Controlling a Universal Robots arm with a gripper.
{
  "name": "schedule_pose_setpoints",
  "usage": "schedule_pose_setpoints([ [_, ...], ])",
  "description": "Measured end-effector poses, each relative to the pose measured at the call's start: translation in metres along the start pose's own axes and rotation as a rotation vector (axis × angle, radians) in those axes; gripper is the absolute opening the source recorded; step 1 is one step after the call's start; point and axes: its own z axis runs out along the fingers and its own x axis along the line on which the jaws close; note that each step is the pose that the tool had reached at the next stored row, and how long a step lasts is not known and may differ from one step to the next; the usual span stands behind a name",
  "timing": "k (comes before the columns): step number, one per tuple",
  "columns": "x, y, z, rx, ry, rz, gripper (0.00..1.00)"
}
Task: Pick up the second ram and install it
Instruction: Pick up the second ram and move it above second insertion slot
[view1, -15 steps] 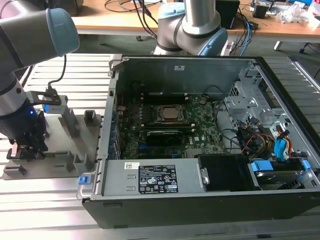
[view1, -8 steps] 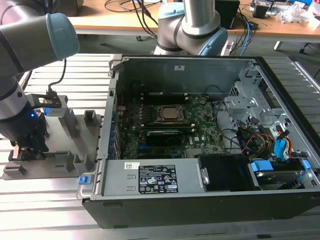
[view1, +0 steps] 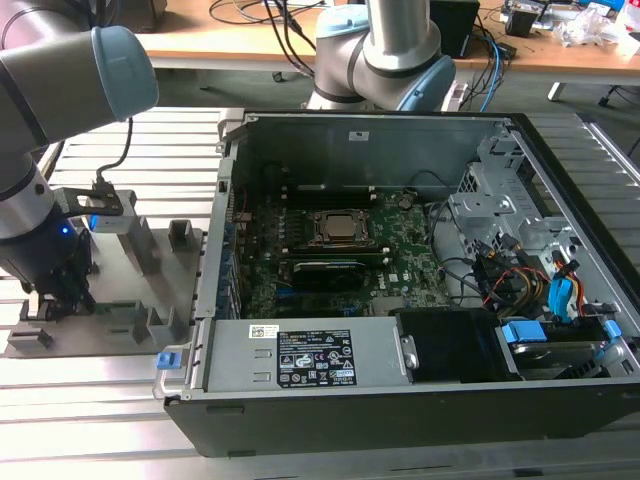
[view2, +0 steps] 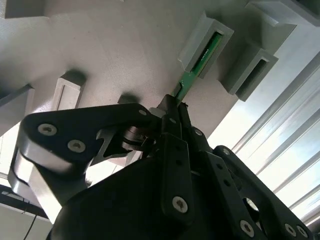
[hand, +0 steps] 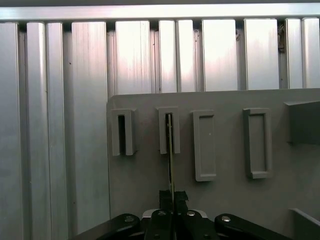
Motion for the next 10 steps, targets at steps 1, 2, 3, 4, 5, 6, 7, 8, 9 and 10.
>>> schedule_pose_setpoints([
  [1, 0.0000, 0.0000, 0.0000, 0.0000, 0.0000, 0.000, 0.14],
  [2, 0.0000, 0.0000, 0.0000, 0.0000, -0.0001, 0.000, 0.14],
  [3, 0.0000, 0.0000, 0.0000, 0.0000, -0.0001, 0.000, 0.14],
  [4, 0.0000, 0.0000, 0.0000, 0.0000, -0.0001, 0.000, 0.14],
  [5, 0.0000, 0.0000, 0.0000, 0.0000, -0.0002, 0.000, 0.14],
  [6, 0.0000, 0.0000, 0.0000, 0.0000, -0.0002, 0.000, 0.14],
  [7, 0.0000, 0.0000, 0.0000, 0.0000, -0.0003, 0.000, 0.14],
  [8, 0.0000, 0.0000, 0.0000, 0.0000, -0.0003, 0.000, 0.14],
  [9, 0.0000, 0.0000, 0.0000, 0.0000, -0.0003, 0.000, 0.14],
  [10, 0.0000, 0.0000, 0.0000, 0.0000, -0.0004, 0.000, 0.14],
])
